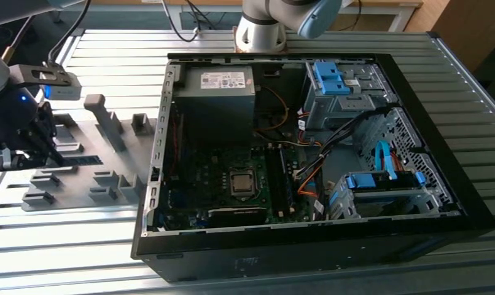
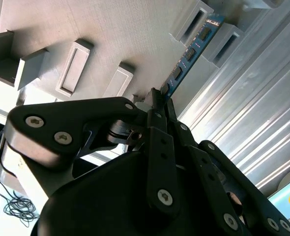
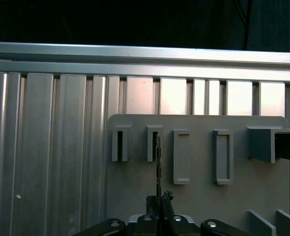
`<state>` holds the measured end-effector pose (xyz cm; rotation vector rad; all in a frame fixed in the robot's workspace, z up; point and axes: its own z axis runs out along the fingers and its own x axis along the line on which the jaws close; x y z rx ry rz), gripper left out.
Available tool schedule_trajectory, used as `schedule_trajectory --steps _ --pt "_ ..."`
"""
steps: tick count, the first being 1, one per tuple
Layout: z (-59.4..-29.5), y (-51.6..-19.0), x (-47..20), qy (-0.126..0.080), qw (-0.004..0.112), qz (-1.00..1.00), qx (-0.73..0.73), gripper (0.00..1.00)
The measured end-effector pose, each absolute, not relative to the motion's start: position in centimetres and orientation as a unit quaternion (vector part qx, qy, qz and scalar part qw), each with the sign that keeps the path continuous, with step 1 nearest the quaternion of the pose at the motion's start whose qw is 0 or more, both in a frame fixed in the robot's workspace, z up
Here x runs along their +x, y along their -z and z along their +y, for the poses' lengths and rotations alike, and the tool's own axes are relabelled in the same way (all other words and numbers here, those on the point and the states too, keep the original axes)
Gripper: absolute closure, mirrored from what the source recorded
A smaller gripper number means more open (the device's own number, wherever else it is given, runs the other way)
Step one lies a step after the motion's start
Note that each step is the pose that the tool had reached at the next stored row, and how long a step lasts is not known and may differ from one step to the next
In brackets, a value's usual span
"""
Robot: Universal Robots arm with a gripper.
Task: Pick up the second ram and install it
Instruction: 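Pick up the second ram and move it above second insertion slot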
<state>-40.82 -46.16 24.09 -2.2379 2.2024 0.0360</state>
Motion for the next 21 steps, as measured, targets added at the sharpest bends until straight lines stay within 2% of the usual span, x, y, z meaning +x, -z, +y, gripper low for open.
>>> schedule_trajectory --steps 21 --pt "-46.16 -24.91 -40.82 -0.012 0.001 0.701 -0.713 0.86"
